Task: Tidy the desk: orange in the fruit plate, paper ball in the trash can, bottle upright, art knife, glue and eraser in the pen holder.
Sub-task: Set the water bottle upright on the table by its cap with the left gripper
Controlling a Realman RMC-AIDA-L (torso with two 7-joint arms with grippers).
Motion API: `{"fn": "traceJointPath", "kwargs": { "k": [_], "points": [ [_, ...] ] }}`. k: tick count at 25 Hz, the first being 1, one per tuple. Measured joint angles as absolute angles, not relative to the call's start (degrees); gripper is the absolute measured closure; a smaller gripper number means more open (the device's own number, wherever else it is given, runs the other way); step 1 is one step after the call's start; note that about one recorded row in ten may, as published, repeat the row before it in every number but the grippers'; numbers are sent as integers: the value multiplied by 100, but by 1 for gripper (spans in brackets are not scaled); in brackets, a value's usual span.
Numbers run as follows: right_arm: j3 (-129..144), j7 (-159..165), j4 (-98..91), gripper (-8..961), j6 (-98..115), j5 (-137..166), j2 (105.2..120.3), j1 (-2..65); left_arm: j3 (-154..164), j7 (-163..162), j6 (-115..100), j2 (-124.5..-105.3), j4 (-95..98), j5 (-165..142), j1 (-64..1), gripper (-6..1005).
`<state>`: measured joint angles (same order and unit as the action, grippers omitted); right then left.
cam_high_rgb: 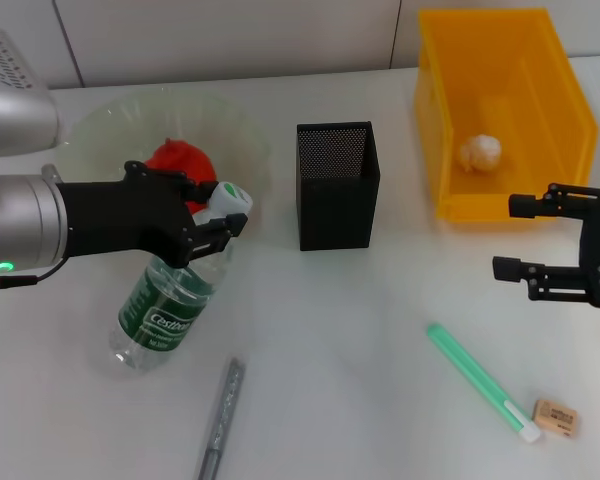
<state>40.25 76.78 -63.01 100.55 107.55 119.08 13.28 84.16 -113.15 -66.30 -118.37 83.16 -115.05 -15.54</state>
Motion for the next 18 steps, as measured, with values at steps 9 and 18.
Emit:
{"fn": "traceJointPath", "kwargs": {
  "k": [9, 18],
  "points": [
    [4025, 7700, -6301, 214, 10055, 10751, 11909, 1356, 8247, -11060, -6643, -11843, 8254, -11284, -1473, 561],
    [4024, 7712, -6302, 214, 10031, 10739, 11909, 1399, 8060, -10782, -6754, -11840, 8233, -10969, -1379, 560]
  ]
}}
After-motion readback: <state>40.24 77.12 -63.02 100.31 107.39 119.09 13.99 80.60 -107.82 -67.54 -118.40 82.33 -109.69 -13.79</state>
